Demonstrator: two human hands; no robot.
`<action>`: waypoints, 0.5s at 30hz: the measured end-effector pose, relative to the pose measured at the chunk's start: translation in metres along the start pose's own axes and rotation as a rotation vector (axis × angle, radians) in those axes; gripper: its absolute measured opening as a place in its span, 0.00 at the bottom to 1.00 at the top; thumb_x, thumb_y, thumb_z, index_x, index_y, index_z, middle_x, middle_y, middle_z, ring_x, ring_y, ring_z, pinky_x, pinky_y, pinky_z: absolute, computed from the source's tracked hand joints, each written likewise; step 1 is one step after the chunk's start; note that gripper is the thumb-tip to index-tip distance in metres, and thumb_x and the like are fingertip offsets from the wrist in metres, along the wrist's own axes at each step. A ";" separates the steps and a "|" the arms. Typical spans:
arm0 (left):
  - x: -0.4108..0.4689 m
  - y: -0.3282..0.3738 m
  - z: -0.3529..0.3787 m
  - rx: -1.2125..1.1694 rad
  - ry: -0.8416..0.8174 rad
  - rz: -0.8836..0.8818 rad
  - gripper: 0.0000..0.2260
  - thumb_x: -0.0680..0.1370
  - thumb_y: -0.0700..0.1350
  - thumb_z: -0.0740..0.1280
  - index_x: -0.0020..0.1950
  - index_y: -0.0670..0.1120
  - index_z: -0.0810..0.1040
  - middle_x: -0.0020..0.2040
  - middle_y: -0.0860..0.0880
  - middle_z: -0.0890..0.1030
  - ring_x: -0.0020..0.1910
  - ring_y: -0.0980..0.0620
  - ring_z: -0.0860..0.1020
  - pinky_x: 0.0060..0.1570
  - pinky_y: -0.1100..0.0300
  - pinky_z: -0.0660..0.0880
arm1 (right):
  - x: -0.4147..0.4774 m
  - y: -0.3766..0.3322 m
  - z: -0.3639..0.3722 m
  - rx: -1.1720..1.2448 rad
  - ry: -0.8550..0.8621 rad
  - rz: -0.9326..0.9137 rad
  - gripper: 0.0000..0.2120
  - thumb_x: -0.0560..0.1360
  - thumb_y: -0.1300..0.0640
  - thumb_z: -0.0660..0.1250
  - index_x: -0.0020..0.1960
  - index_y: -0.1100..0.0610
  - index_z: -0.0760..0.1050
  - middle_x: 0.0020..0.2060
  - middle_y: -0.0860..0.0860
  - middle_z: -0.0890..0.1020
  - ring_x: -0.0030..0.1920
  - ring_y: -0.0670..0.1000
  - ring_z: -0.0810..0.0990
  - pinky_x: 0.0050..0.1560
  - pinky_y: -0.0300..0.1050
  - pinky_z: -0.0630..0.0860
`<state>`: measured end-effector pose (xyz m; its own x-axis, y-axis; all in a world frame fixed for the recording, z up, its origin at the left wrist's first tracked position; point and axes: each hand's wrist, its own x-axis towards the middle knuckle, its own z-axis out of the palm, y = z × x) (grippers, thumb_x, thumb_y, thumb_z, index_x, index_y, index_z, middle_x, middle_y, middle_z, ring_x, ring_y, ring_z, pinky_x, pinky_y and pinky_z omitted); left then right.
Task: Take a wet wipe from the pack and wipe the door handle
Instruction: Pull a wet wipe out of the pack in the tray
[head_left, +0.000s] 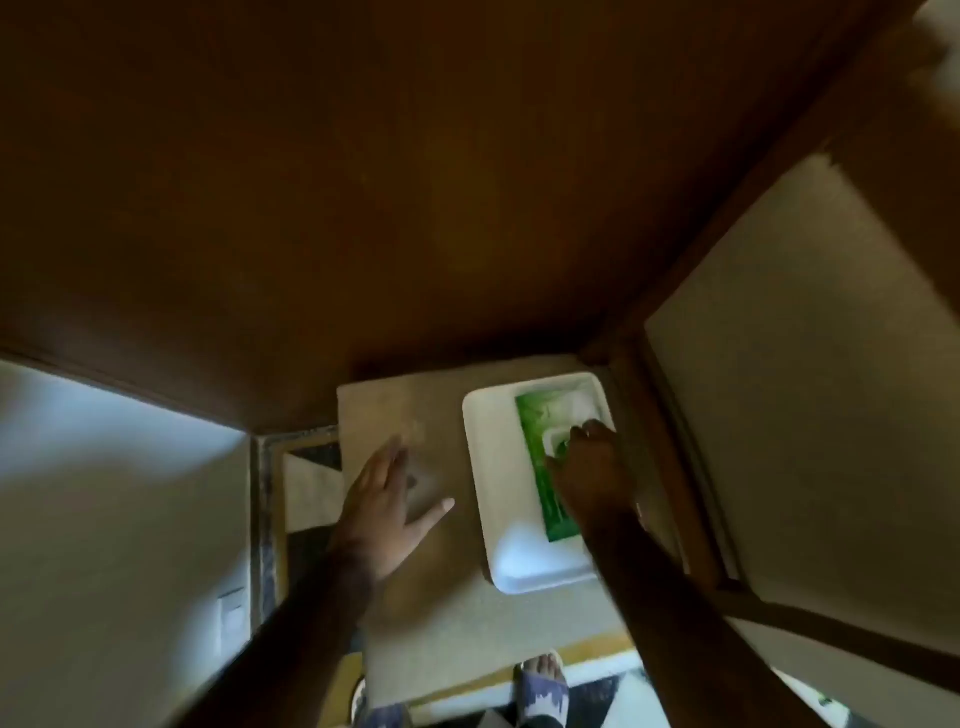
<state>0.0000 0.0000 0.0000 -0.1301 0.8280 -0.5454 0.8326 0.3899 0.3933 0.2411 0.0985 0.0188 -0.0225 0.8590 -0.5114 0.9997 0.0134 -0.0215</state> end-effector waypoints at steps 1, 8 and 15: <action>0.012 0.001 0.010 0.048 0.045 0.037 0.45 0.78 0.72 0.56 0.86 0.50 0.44 0.87 0.49 0.46 0.85 0.47 0.49 0.82 0.50 0.50 | 0.007 0.001 0.009 -0.032 0.032 0.006 0.29 0.84 0.42 0.63 0.76 0.61 0.72 0.77 0.60 0.71 0.76 0.59 0.71 0.73 0.49 0.70; 0.048 -0.012 0.078 0.241 0.119 0.103 0.39 0.83 0.68 0.47 0.84 0.49 0.37 0.85 0.47 0.35 0.84 0.46 0.36 0.82 0.45 0.38 | 0.012 -0.005 0.038 -0.177 0.172 0.020 0.28 0.84 0.44 0.59 0.71 0.66 0.74 0.67 0.63 0.78 0.66 0.62 0.77 0.63 0.53 0.77; 0.054 -0.021 0.097 0.288 0.192 0.136 0.37 0.84 0.66 0.42 0.84 0.45 0.37 0.86 0.43 0.38 0.85 0.45 0.38 0.83 0.42 0.40 | 0.013 -0.015 0.032 -0.532 0.098 -0.056 0.18 0.79 0.66 0.60 0.63 0.72 0.82 0.59 0.70 0.85 0.60 0.66 0.86 0.54 0.52 0.86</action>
<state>0.0279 -0.0026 -0.1090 -0.0835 0.9355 -0.3432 0.9631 0.1642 0.2131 0.2254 0.0937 -0.0150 -0.0999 0.8931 -0.4386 0.8657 0.2953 0.4042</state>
